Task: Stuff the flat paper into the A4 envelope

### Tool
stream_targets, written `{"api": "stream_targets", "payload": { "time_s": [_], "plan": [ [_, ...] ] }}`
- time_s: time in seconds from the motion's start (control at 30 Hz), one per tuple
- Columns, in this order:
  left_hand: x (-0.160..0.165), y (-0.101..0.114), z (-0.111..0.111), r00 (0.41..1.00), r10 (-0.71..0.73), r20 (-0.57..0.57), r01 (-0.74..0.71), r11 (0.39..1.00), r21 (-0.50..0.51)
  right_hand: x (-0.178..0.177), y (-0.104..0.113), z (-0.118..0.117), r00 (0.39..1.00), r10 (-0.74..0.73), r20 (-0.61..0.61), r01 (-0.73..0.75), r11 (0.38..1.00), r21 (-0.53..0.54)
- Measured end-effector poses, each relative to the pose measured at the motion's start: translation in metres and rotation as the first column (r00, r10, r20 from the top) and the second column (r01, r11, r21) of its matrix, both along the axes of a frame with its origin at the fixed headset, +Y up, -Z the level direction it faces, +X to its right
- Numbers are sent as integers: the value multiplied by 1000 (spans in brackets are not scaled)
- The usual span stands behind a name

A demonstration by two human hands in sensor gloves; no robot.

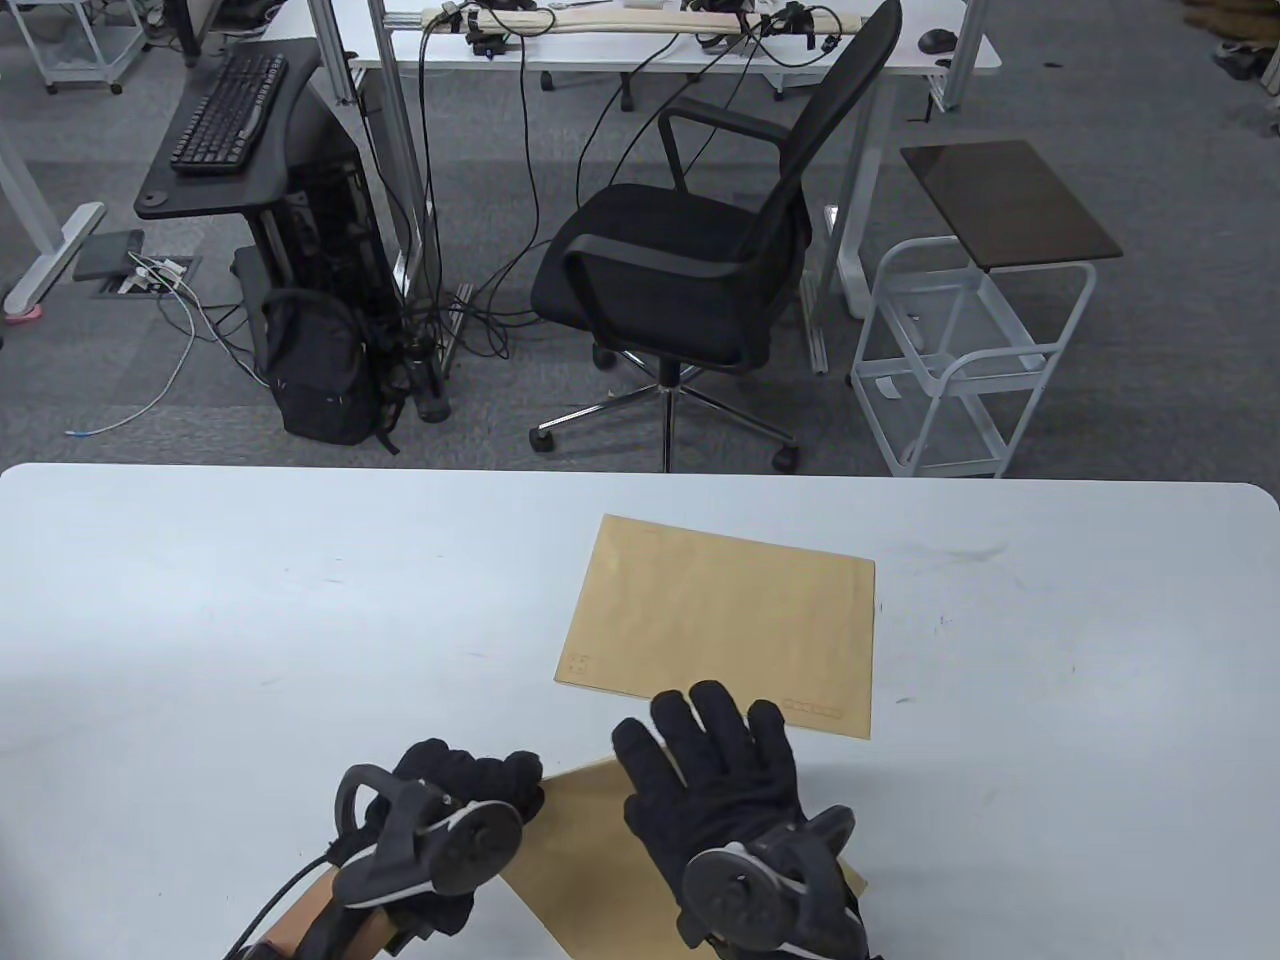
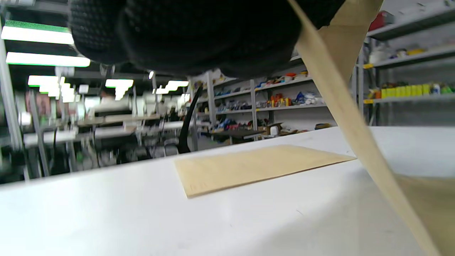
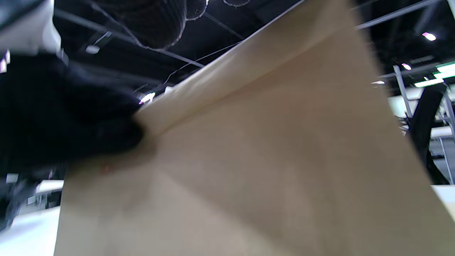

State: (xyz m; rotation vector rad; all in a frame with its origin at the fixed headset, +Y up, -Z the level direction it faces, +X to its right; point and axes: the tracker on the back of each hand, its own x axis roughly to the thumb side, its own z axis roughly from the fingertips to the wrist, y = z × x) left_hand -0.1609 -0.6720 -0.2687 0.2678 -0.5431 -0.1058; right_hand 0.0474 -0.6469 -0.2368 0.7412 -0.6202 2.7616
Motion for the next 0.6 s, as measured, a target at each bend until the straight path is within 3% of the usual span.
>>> {"api": "stream_targets", "payload": {
  "time_s": [0.1,0.2,0.6],
  "plan": [
    [12,2,12,999,-43,30,40,994,97,-15,-6,1,994,97,51,-98,995,12],
    [18,3,18,998,-38,52,31,991,132,-19,-14,-4,988,135,74,-135,991,-2],
    [17,-3,11,998,-43,40,40,996,77,-5,-17,-17,988,94,120,-87,994,-63]
  ]
}}
